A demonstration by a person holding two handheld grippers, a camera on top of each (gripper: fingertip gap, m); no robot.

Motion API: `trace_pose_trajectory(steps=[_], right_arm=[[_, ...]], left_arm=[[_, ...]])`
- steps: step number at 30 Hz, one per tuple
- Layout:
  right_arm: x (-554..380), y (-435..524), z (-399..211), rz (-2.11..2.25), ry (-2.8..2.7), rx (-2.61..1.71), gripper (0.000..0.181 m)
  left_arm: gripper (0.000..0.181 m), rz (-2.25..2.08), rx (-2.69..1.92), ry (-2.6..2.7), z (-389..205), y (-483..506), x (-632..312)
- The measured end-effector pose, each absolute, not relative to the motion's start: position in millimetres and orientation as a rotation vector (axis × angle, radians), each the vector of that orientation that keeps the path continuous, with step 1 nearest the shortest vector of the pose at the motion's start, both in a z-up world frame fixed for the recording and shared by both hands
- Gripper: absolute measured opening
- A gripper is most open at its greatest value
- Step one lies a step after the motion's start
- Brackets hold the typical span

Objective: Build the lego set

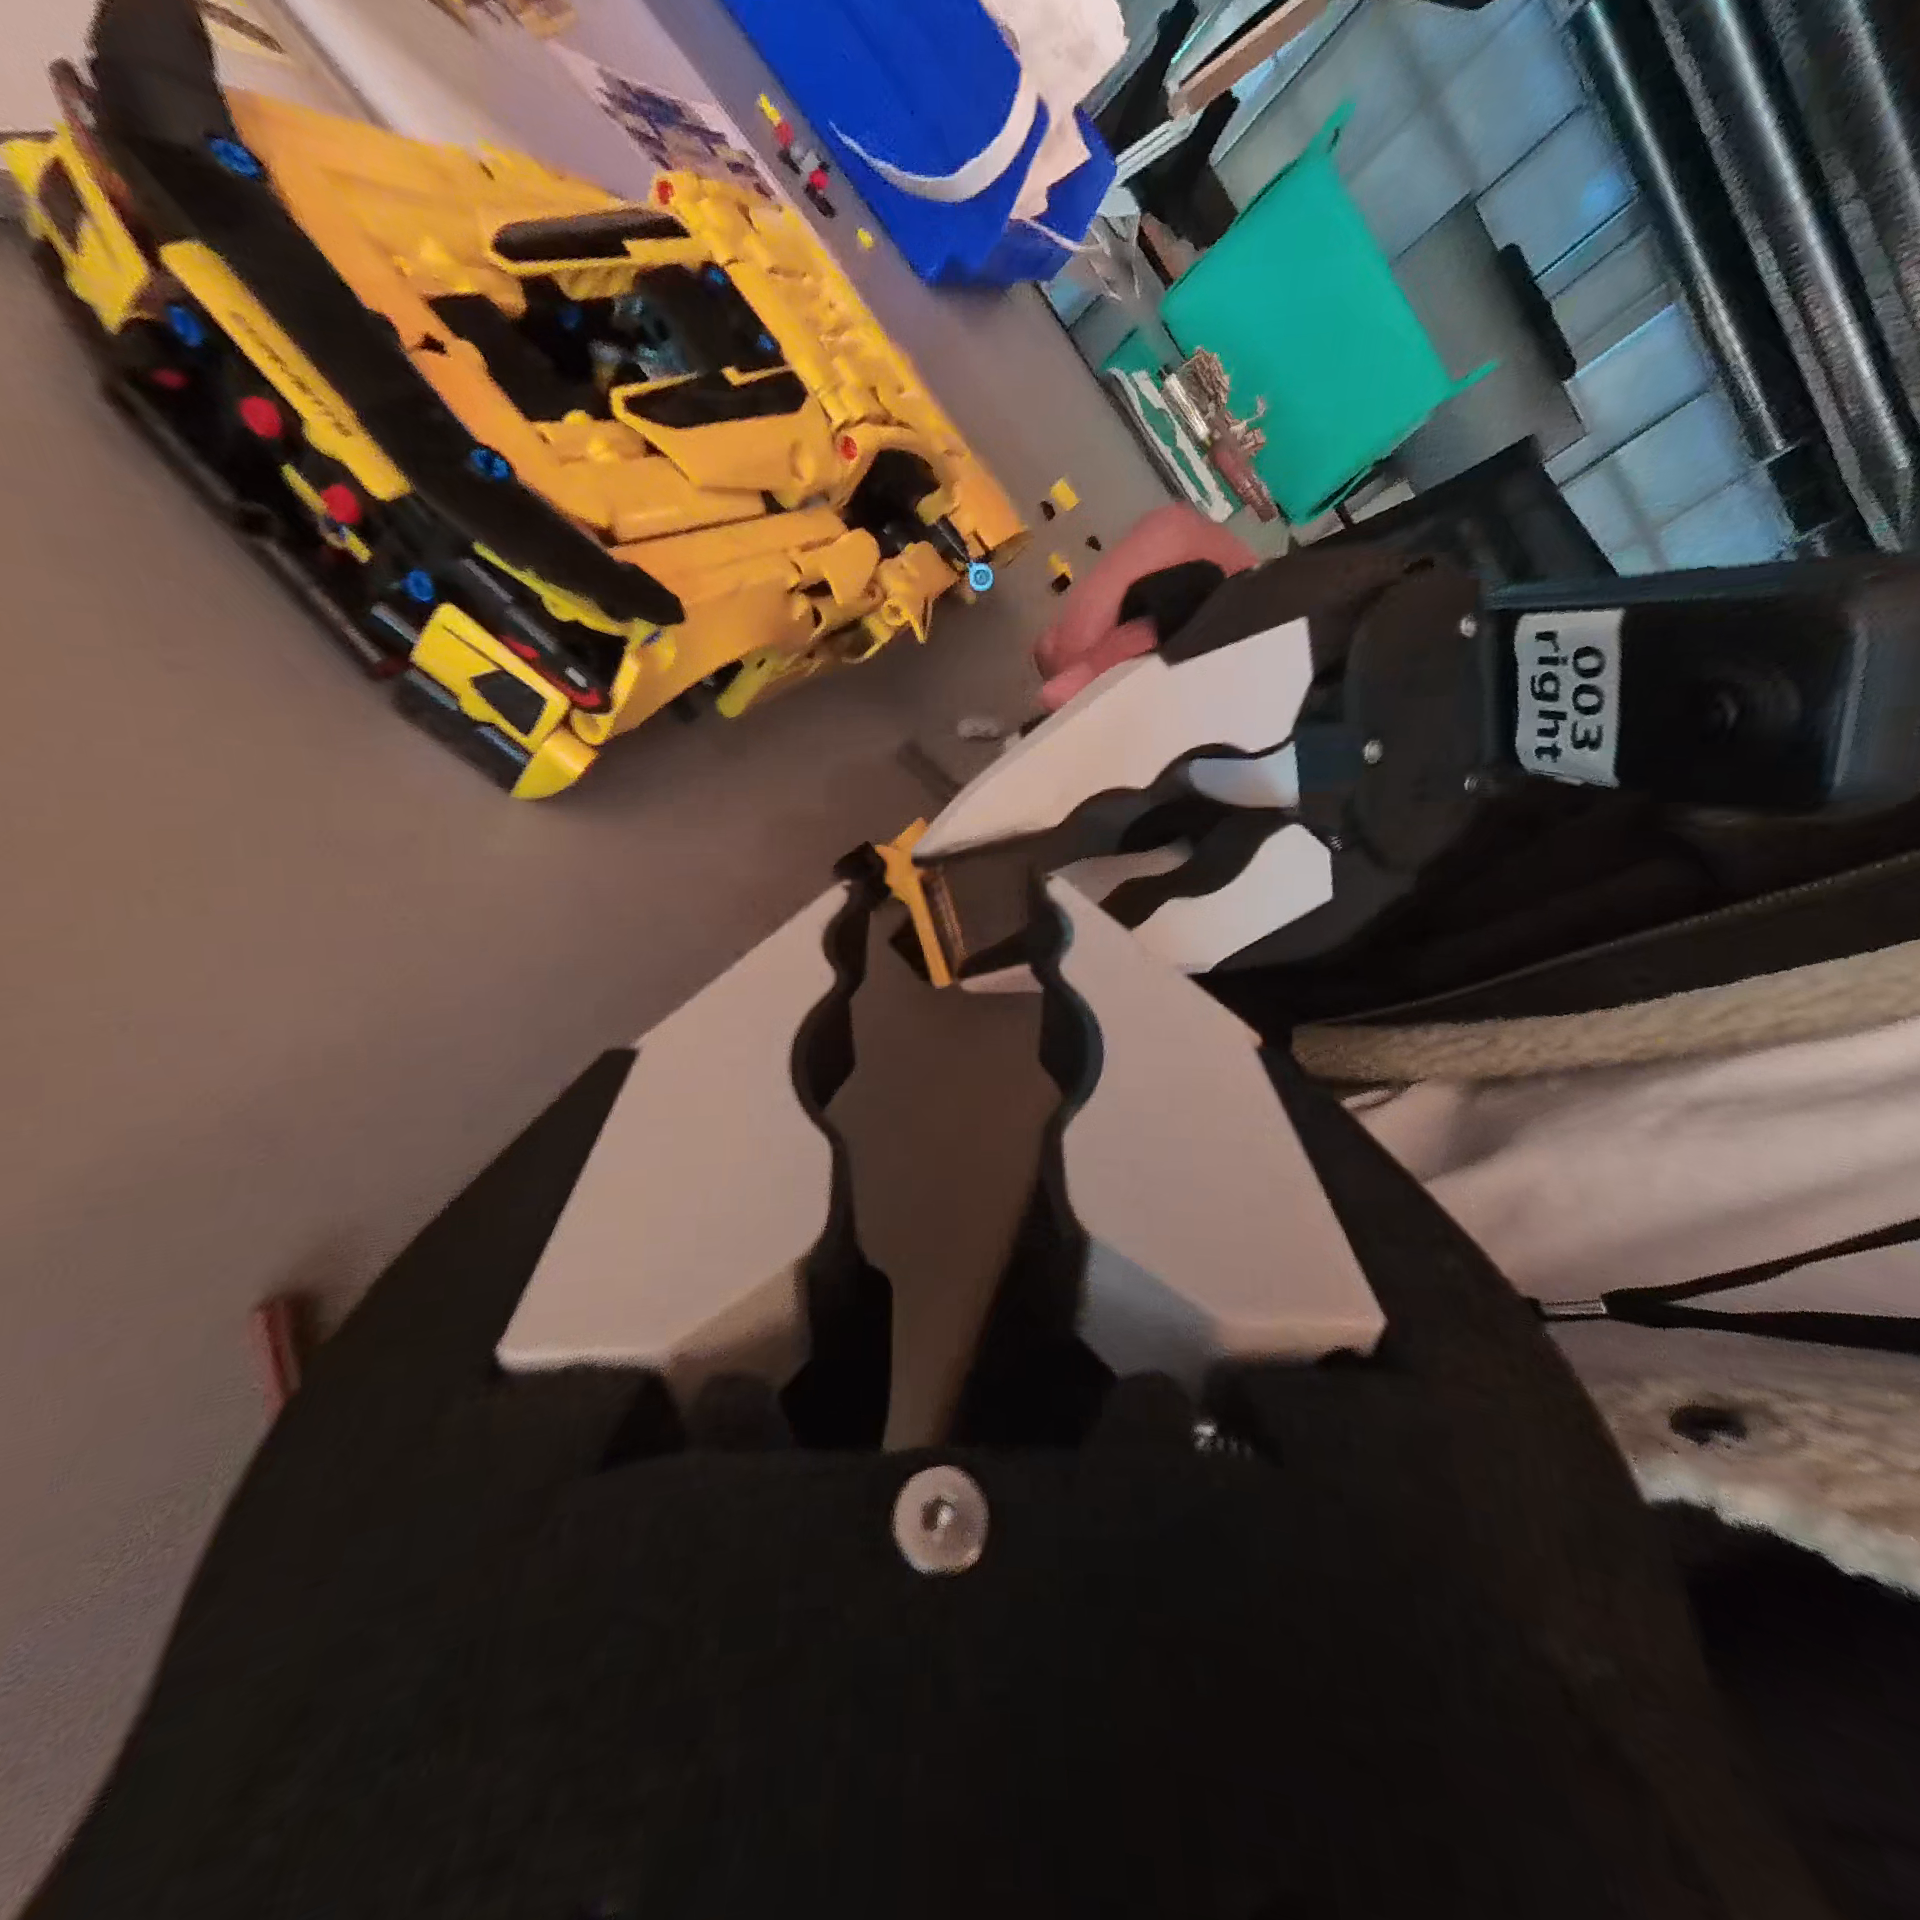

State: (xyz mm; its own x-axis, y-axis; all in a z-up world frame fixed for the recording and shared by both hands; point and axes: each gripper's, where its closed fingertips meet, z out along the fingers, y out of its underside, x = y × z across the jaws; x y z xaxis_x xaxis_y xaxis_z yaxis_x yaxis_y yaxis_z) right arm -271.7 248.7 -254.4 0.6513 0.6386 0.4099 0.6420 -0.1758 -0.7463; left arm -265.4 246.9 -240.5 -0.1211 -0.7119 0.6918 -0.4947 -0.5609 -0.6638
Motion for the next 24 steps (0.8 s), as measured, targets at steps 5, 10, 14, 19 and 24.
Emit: trace_pose_trajectory(steps=[5, 10, 14, 19, 24], right_arm=[[-272.9, 247.8, -242.1, -0.032, -1.004, -1.805, 0.024], [-273.3, 247.9, -245.5, -0.105, -1.016, -1.778, 0.024], [-275.1, 241.3, -236.0, 0.399, -0.797, -1.884, 0.031], [-278.4, 228.4, -205.3, 1.094, -0.554, -1.842, 0.030], [-287.0, 234.0, -203.8, 1.273, -0.386, -1.839, 0.016]], left_arm=[[0.016, -1.816, -1.948, 1.368, -238.5, 236.3, -258.6], [0.002, -1.837, -1.995, 1.366, -243.0, 234.7, -258.4], [0.003, -1.979, -1.760, 1.423, -217.9, 224.4, -264.4], [0.003, -2.142, -1.667, 1.277, -200.0, 228.5, -262.6], [0.003, -2.285, -1.584, 1.078, -181.8, 238.6, -262.9]])
